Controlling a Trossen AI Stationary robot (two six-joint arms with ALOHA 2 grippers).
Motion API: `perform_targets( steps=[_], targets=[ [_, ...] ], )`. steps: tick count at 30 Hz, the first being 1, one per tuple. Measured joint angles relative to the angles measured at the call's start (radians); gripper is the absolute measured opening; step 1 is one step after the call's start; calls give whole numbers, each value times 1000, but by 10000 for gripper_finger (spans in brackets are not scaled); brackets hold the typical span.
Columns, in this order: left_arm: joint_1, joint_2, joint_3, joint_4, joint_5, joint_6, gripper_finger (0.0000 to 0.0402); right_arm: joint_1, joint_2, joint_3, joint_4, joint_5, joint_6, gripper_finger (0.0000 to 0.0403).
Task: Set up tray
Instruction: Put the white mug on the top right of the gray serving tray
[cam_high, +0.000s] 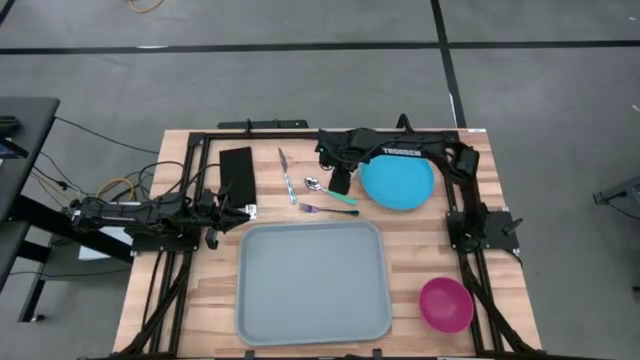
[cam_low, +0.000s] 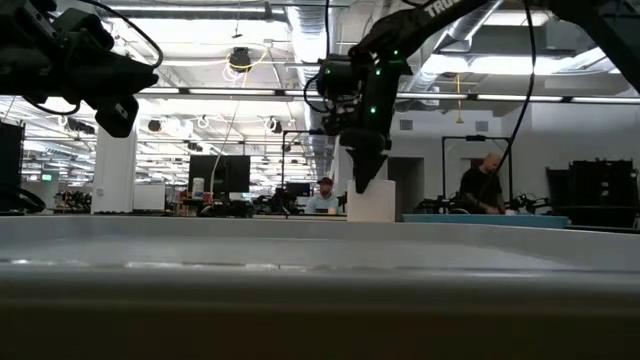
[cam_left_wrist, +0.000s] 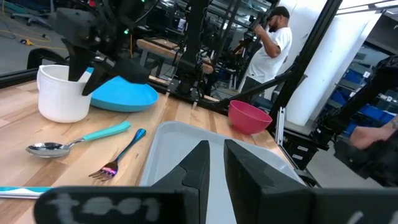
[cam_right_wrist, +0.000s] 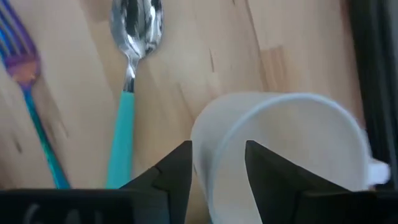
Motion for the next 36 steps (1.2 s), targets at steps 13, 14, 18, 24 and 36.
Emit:
perform_targets(
  steps=[13,14,18,24,36],
  targets=[
    [0,0,0,0,0,0,36,-6,-4,-2,28,23,-7,62],
    [0,0,0,0,0,0,36,-8,-4,-2,25,22,-8,51],
    [0,0,0,0,0,0,36,-13,-4,-2,28,21,-8,9],
    [0,0,0,0,0,0,36,-15,-3,-2,27,20,-1,12],
    [0,0,0,0,0,0,36,12,-72,131,-208,-156,145,4]
  ],
)
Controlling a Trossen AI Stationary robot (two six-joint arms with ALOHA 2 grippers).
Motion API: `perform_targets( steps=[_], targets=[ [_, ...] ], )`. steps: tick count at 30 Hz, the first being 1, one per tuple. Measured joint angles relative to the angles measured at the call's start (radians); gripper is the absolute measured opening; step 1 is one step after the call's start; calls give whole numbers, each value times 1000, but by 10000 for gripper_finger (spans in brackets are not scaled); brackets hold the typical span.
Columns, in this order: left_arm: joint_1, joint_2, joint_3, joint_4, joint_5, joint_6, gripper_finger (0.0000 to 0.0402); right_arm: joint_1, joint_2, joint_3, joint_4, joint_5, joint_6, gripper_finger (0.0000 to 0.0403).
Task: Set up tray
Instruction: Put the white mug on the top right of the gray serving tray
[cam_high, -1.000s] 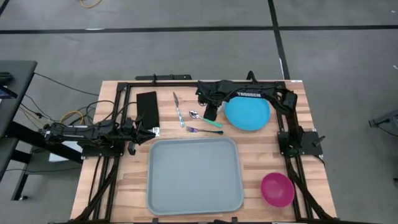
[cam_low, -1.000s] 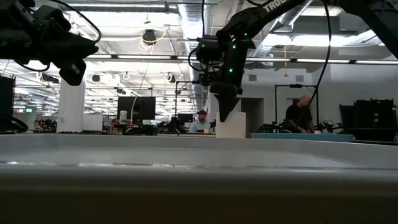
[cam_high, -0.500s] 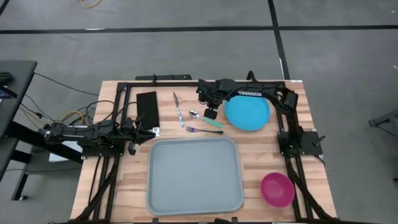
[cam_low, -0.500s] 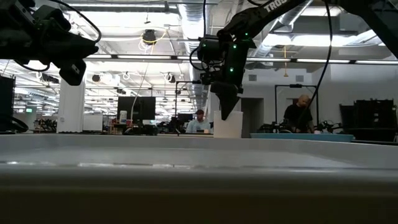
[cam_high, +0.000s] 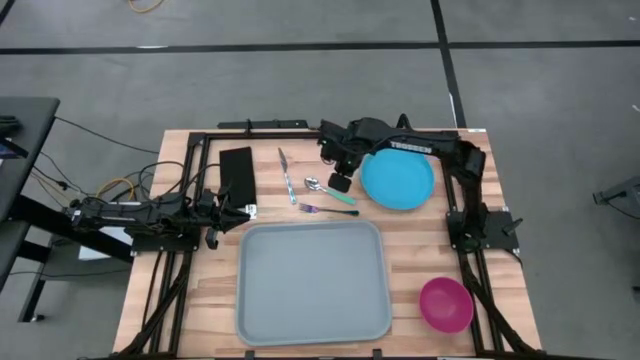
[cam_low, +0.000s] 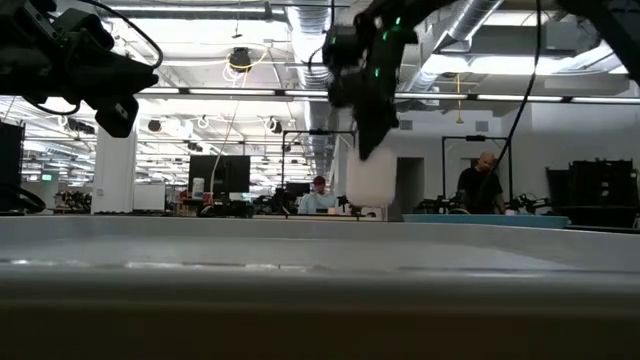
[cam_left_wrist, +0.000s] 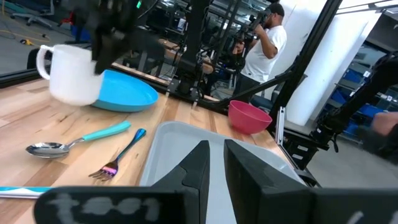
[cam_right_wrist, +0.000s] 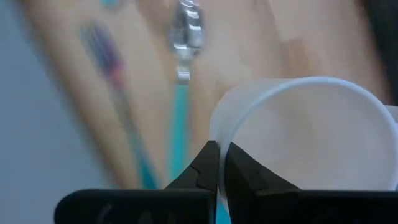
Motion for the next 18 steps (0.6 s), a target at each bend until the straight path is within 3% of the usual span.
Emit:
perform_targets(
  steps=[10,14,18],
  targets=[
    [0,0,0,0,0,0,36,195,-214,-29,-72,-31,330,4],
    [0,0,0,0,1,0,36,315,-248,-81,-116,-1,488,4],
    [0,0,0,0,1,0,36,420,-255,-173,-54,4,644,3]
  ],
)
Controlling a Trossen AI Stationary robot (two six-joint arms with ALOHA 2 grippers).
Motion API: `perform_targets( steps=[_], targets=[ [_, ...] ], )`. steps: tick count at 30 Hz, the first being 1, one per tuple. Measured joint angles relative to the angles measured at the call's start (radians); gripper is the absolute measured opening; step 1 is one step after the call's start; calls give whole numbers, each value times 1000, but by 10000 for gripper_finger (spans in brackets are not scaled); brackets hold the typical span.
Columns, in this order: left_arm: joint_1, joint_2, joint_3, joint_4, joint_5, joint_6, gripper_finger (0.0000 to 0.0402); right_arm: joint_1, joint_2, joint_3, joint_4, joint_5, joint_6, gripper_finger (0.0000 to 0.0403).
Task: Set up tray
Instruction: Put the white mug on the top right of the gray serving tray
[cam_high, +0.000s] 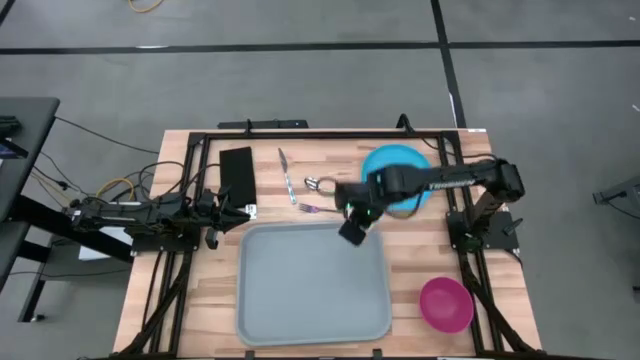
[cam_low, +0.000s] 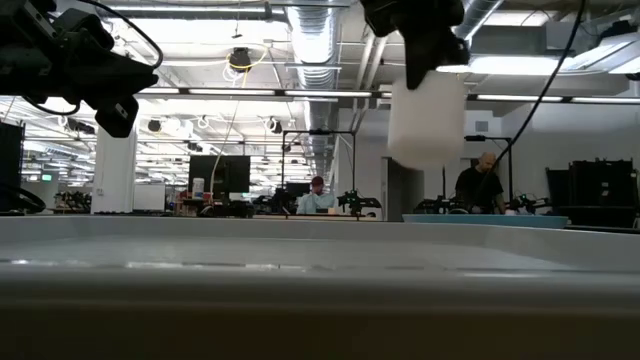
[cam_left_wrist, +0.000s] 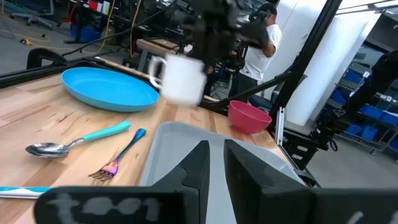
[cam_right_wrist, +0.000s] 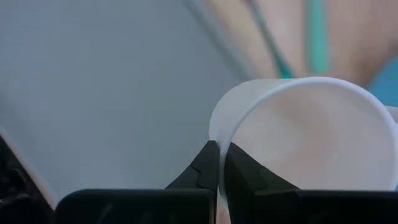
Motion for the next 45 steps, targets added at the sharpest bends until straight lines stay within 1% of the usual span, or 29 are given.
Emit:
perform_targets(
  steps=[5,8,13,16,23,28,37,42,45],
  targets=[
    [0,0,0,0,0,0,36,61,5,-106,149,6,183,2],
    [0,0,0,0,0,0,36,76,5,-171,221,41,276,2],
    [0,0,0,0,0,0,36,81,6,-241,231,47,377,3],
    [0,0,0,0,0,0,36,88,6,-261,241,47,411,2],
    [0,0,0,0,0,0,36,94,6,-294,286,47,448,3],
    [0,0,0,0,0,0,36,94,5,-312,287,53,449,4],
    [0,0,0,0,-1,0,36,91,6,-313,308,52,434,21],
    [0,0,0,0,-1,0,36,91,6,-313,359,47,407,9],
    [0,0,0,0,-1,0,36,92,6,-312,358,46,406,4]
  ],
)
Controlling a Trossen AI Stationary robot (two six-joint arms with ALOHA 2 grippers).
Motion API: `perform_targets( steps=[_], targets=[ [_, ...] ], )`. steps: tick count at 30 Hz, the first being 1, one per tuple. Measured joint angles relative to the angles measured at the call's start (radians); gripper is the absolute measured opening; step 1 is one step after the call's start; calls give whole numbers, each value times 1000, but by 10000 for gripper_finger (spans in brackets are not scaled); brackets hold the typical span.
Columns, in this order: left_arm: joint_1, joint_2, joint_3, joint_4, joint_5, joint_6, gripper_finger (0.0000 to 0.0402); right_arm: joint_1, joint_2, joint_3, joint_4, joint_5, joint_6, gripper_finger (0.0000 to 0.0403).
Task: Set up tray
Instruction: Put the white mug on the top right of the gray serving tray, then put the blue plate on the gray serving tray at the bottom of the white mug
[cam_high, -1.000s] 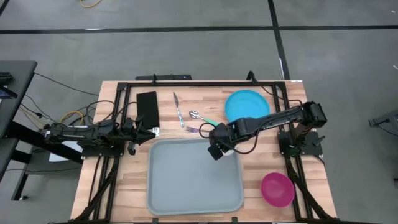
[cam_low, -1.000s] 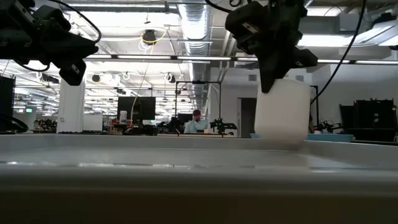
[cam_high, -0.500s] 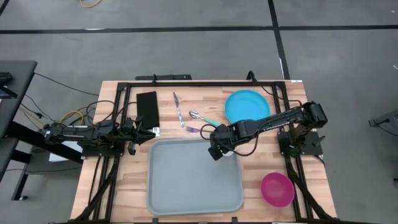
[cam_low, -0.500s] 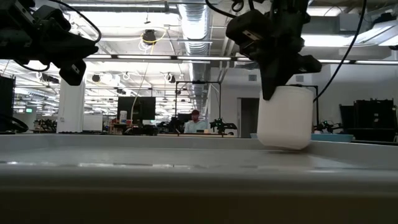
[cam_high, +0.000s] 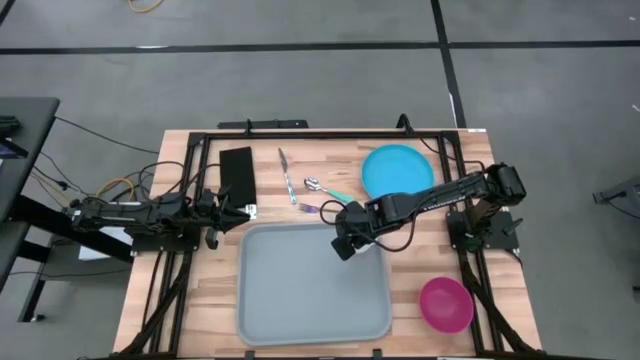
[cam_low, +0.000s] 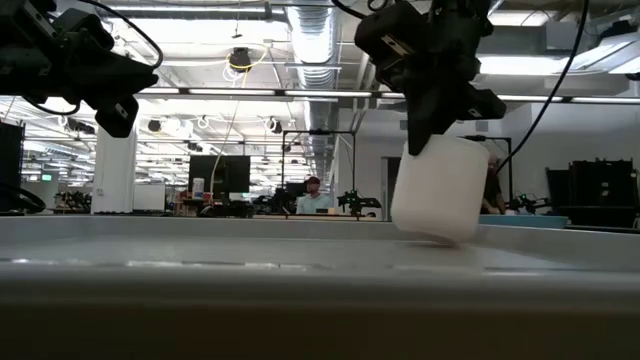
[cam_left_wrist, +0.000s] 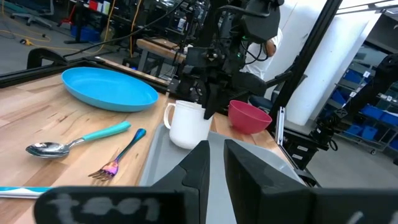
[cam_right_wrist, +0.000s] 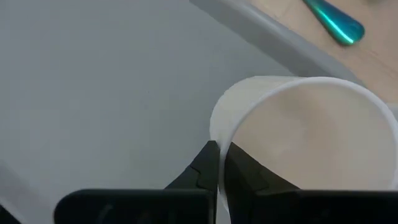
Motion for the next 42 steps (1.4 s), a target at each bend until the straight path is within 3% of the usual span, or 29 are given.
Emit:
perform_targets(
  steps=[13,18,25,38,42],
  targets=[
    [0,0,0,0,0,0,36,1,61,6,-62,-21,-18,11],
    [0,0,0,0,-1,0,36,8,80,19,-36,-20,-24,39],
    [0,0,0,0,0,0,36,6,77,37,-53,43,-25,70],
    [0,0,0,0,0,0,36,8,78,49,-67,58,-59,73],
    [0,0,0,0,0,0,36,8,77,98,-90,114,-100,73]
  ],
)
